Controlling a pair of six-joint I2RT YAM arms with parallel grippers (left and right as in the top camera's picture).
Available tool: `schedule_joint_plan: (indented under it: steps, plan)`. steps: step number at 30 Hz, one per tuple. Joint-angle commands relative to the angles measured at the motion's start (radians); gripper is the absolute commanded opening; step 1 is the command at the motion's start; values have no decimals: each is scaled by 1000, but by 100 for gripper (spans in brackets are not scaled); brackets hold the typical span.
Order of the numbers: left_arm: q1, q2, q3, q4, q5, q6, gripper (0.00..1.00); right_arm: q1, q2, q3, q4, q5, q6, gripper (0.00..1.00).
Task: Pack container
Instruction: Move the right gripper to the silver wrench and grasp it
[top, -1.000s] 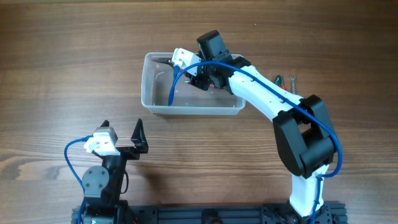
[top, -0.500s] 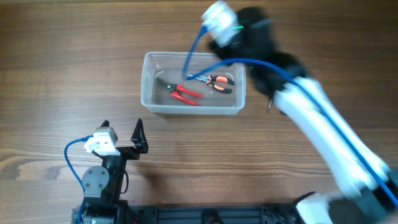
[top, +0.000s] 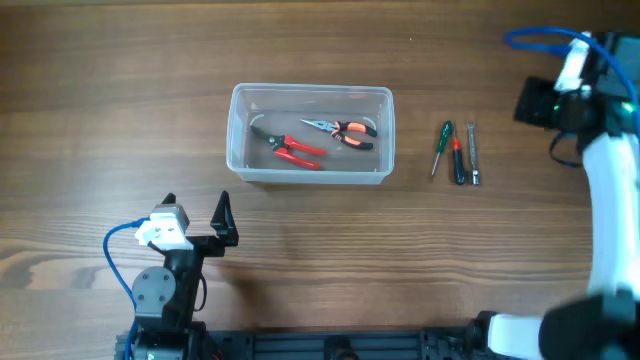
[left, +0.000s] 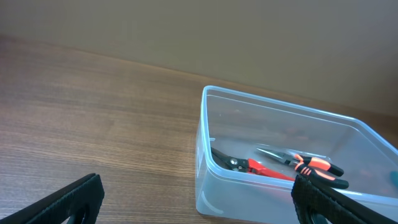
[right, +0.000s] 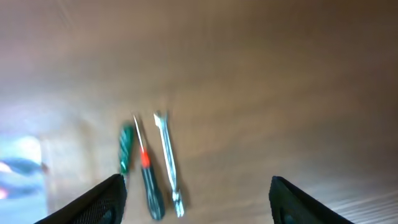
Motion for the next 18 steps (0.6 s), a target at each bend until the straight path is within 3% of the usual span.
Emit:
schedule_joint_plan:
  steps: [1, 8, 18]
  plan:
    - [6, -4, -6, 0, -3, -12, 100, -4, 169, -47, -11, -84, 31, 68]
    - [6, -5, -6, 0, -3, -12, 100, 1, 319, -47, -35, -131, -60, 65]
    - [6, -5, -6, 0, -3, -12, 100, 23, 344, -48, -18, -94, -72, 48]
